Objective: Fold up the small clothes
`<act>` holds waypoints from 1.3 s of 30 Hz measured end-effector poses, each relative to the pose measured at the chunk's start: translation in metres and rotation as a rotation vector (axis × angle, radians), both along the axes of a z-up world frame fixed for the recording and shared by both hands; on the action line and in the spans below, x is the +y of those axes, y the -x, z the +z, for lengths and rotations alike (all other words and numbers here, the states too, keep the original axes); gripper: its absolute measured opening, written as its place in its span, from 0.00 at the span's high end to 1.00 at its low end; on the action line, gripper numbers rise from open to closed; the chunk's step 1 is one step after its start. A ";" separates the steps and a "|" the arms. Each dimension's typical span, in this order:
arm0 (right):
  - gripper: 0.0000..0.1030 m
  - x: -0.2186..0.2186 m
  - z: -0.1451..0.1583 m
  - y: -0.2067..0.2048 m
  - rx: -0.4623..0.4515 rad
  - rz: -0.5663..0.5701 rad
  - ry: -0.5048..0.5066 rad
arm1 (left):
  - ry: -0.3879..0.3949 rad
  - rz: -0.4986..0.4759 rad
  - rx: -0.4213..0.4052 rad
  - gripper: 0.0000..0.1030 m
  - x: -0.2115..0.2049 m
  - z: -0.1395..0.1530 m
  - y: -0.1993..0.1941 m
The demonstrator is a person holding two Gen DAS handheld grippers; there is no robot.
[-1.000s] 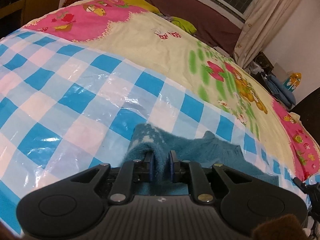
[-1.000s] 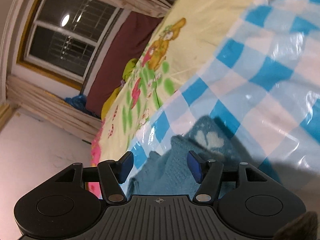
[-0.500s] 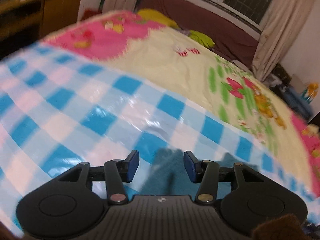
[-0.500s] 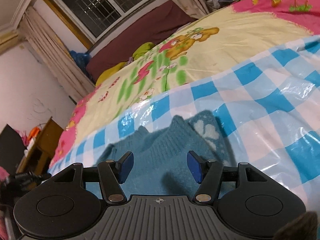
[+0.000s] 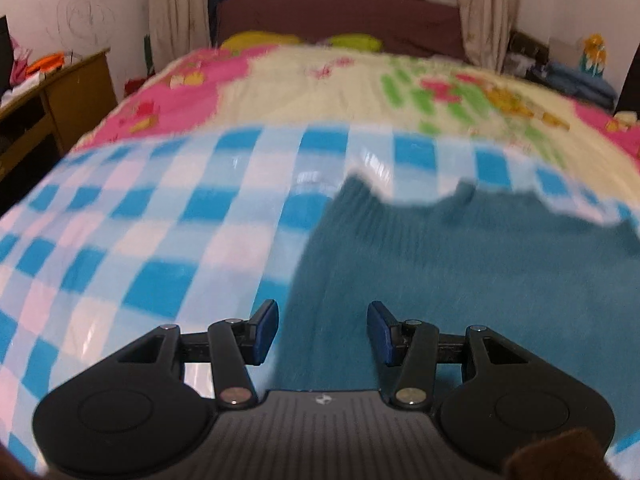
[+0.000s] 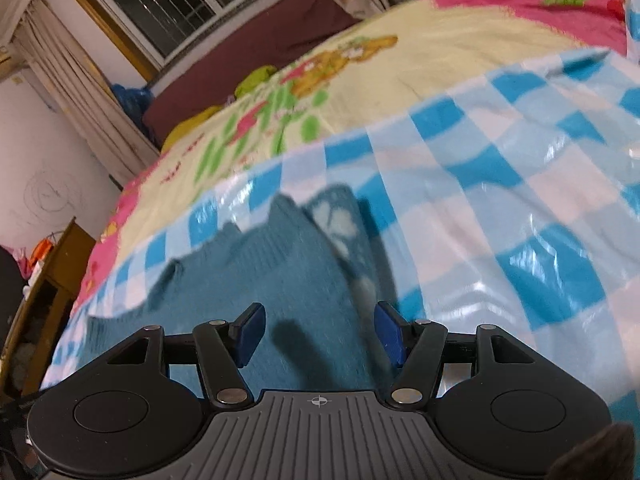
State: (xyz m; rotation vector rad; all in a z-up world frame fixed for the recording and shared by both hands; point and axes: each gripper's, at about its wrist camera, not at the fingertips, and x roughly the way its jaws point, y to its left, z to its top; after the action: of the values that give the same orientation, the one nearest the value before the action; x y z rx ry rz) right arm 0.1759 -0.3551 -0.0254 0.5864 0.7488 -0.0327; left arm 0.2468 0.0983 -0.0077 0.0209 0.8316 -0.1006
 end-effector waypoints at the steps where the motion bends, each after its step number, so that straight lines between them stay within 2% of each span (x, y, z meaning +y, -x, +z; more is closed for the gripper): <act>1: 0.38 0.000 -0.004 0.000 0.016 -0.001 -0.001 | 0.012 0.003 0.021 0.45 0.003 -0.005 -0.001; 3: 0.36 0.001 -0.009 0.000 0.035 -0.008 0.009 | 0.045 0.021 0.045 0.41 0.008 -0.010 -0.002; 9: 0.36 -0.005 -0.009 0.020 0.016 -0.007 -0.044 | 0.051 0.011 0.009 0.41 0.013 0.003 0.016; 13: 0.36 -0.007 -0.015 0.029 0.038 0.017 -0.068 | 0.087 0.019 0.026 0.41 0.027 -0.003 0.029; 20: 0.30 -0.005 -0.021 0.019 0.031 0.002 -0.117 | 0.110 -0.010 0.071 0.41 0.031 -0.007 0.029; 26: 0.29 -0.009 -0.024 0.013 0.031 0.019 -0.145 | 0.152 -0.006 0.078 0.41 0.040 -0.010 0.032; 32: 0.24 -0.011 -0.034 0.004 0.016 -0.013 -0.204 | 0.125 -0.009 0.063 0.41 0.033 -0.009 0.033; 34: 0.24 -0.010 -0.034 0.005 0.013 -0.020 -0.208 | 0.144 0.003 0.074 0.41 0.037 -0.010 0.030; 39: 0.24 -0.012 -0.030 0.015 0.018 0.025 -0.203 | 0.132 -0.029 0.111 0.38 0.040 -0.018 0.037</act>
State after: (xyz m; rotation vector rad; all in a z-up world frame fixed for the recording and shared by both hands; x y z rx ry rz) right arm 0.1609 -0.3667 -0.0553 0.7708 0.7820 0.0625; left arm 0.2098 0.1385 -0.0255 -0.0976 0.9347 -0.1846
